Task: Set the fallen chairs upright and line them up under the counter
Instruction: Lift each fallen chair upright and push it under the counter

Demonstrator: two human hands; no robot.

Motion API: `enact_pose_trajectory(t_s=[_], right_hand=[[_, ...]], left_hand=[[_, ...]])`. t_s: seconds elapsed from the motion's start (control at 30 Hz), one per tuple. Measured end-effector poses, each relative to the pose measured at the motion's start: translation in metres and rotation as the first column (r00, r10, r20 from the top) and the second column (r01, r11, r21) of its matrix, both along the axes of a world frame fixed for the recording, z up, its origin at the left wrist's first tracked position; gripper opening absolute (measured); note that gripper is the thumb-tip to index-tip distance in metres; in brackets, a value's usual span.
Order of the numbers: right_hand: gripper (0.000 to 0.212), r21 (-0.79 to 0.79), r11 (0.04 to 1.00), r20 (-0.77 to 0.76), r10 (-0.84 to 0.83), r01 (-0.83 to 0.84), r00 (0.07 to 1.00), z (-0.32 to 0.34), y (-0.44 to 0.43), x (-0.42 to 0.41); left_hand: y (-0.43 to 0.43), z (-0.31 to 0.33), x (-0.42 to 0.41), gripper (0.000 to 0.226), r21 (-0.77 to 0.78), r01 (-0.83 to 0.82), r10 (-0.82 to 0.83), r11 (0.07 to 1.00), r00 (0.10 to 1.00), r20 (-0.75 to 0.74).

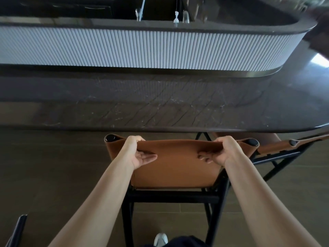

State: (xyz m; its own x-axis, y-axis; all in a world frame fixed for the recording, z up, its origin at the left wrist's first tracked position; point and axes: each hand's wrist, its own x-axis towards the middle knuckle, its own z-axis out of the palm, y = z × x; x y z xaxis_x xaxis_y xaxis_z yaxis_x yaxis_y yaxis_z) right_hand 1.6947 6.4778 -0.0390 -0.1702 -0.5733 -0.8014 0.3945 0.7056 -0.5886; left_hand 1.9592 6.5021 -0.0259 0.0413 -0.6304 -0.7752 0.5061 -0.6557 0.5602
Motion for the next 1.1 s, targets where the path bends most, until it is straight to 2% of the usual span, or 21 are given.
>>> enact_pose_trajectory(t_s=[0.23,0.37,0.5,0.63,0.7,0.8,0.9,1.03,1.1], right_hand=[[0.044,-0.029,0.999,0.020,-0.017,0.018,1.000,0.002,-0.008,-0.001],[0.039,-0.040,0.997,0.099,-0.060,0.064,0.993,0.000,-0.004,-0.003],[0.028,-0.076,0.996,0.170,-0.040,0.054,0.985,0.003,-0.012,-0.005],[0.030,-0.101,0.994,0.190,-0.032,0.052,0.981,0.010,-0.032,-0.006],[0.022,-0.110,0.992,0.188,-0.045,0.067,0.981,0.016,-0.047,-0.004],[0.010,-0.122,0.990,0.177,-0.055,0.078,0.983,0.018,-0.066,-0.004],[0.009,-0.140,0.988,0.169,-0.035,0.059,0.985,0.015,-0.079,-0.009],[0.008,-0.171,0.982,0.177,-0.054,0.085,0.983,0.013,-0.097,-0.024],[0.009,-0.195,0.976,0.182,-0.061,0.097,0.981,0.012,-0.105,-0.027]], left_hand=[[-0.011,-0.003,0.003,0.027,-0.022,-0.010,0.009,1.000,0.998,-0.060],[-0.013,-0.004,0.004,0.020,-0.038,-0.030,0.026,0.999,0.995,-0.101],[-0.022,0.001,0.004,0.030,-0.069,-0.052,0.038,0.996,0.981,-0.189],[-0.043,0.012,0.001,0.029,-0.066,-0.063,0.053,0.996,0.988,-0.145],[-0.060,0.018,-0.001,0.023,-0.062,-0.045,0.038,0.997,0.993,-0.110],[-0.080,0.023,-0.002,0.032,-0.044,-0.026,0.022,0.999,0.997,-0.079],[-0.094,0.022,-0.007,0.036,-0.051,-0.029,0.025,0.998,0.997,-0.072],[-0.108,0.022,-0.019,0.027,-0.082,-0.042,0.034,0.996,0.995,-0.093],[-0.111,0.018,-0.021,0.032,-0.094,-0.065,0.054,0.993,0.992,-0.112]])
